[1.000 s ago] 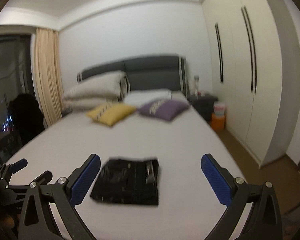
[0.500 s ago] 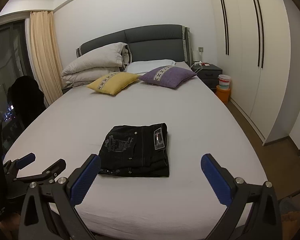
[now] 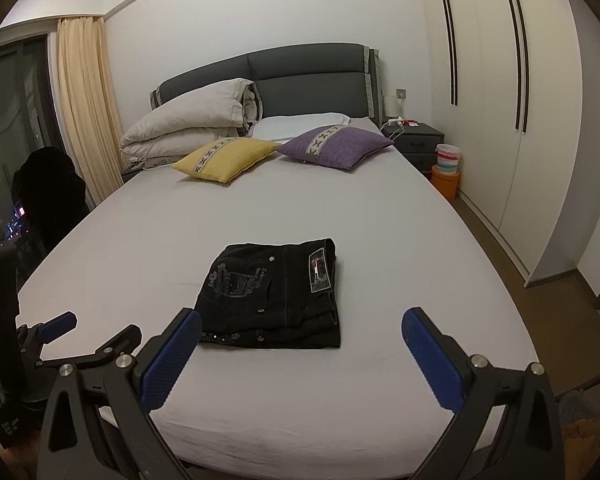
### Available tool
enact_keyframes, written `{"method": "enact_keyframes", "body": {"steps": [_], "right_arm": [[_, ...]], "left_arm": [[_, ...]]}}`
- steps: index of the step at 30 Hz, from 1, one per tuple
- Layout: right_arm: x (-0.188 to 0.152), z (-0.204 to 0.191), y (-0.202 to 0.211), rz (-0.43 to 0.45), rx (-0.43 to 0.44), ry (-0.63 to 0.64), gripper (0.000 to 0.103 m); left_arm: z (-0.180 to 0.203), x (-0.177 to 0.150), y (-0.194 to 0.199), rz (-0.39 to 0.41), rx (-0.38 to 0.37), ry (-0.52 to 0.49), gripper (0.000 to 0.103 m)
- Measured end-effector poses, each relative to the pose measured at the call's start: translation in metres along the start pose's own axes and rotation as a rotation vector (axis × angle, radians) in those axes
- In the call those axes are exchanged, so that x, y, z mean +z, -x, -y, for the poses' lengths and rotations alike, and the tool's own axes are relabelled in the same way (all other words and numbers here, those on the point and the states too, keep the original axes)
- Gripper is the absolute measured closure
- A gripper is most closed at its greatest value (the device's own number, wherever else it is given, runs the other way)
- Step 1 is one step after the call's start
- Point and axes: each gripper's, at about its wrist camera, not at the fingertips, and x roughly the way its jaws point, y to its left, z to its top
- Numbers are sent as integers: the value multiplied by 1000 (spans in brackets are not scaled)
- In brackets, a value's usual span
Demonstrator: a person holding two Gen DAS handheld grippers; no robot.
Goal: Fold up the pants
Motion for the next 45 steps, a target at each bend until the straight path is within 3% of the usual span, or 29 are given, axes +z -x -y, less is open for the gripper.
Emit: {"method": "enact_keyframes", "body": {"steps": [45], "right_arm": [[-12,-14,-10,-49,13,26,0]], "left_arm": [[3,-10,-7,-43,-23,11,0]]}}
